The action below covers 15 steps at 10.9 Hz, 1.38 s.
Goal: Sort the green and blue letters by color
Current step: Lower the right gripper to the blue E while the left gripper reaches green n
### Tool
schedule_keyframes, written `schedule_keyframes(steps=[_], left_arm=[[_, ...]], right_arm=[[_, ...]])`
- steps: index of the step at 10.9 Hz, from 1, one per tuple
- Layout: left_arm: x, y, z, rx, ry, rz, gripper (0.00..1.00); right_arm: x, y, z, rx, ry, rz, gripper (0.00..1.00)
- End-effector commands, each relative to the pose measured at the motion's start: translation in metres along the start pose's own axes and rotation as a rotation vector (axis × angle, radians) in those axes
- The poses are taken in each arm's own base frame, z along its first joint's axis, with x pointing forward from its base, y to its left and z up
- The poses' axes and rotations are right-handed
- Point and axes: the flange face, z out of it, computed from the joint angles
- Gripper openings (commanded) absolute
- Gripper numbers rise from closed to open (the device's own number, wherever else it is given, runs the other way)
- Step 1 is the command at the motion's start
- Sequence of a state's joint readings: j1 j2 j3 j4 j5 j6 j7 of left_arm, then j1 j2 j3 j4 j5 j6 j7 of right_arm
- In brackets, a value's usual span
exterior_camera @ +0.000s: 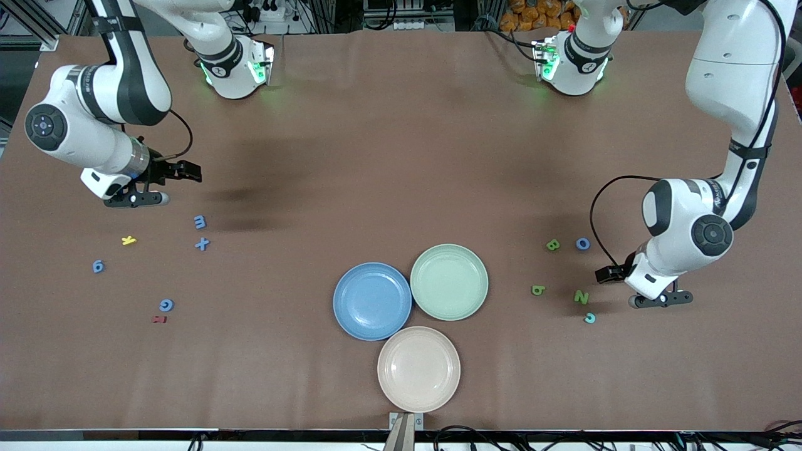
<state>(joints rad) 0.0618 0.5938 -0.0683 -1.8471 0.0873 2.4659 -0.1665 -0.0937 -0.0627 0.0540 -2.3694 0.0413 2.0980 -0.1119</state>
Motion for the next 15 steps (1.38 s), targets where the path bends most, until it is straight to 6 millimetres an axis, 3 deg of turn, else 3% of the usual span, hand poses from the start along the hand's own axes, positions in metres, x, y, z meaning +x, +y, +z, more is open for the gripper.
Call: schedule_keyframes(steps=[1,4,5,8,11,12,13,15], left_arm=[[-0.014,-0.015,0.005,-0.002,0.014,-0.065,1.0],[-0.025,-0.024,0.013,-0.007,0.025,-0.08,1.0],[-0.028,-0.025,0.014,-0.006,0.019,-0.081,1.0],[-0.039,-0.024,0.021,-0.009,0.006,-0.083,1.0],[-0.044,-0.025,0.025,-0.011,0.009,-0.088,1.0],[-0.045,-0.027,0.025,-0.011,0.009,-0.091,0.95],[-0.045,-0.03,0.026,-0.012,0.013,-0.096,0.82],[-0.045,-0.03,0.026,-0.014,0.021,-0.094,0.51]], right_arm=[[-0.01,0.02,0.021,0.006,-0.007,-0.002,1.0],[-0.011,0.06,0.069,0.044,-0.056,-0.106,1.0],[-0.009,0.064,0.077,0.043,-0.044,-0.121,1.0],[-0.004,0.064,0.086,0.039,-0.029,-0.236,1.0],[0.021,0.041,0.096,-0.021,0.071,-0.358,1.0],[0.022,0.042,0.098,-0.052,0.066,-0.399,1.0],[0.025,0.04,0.102,-0.06,0.075,-0.41,1.0],[0.03,0.037,0.117,-0.064,0.09,-0.42,1.0]])
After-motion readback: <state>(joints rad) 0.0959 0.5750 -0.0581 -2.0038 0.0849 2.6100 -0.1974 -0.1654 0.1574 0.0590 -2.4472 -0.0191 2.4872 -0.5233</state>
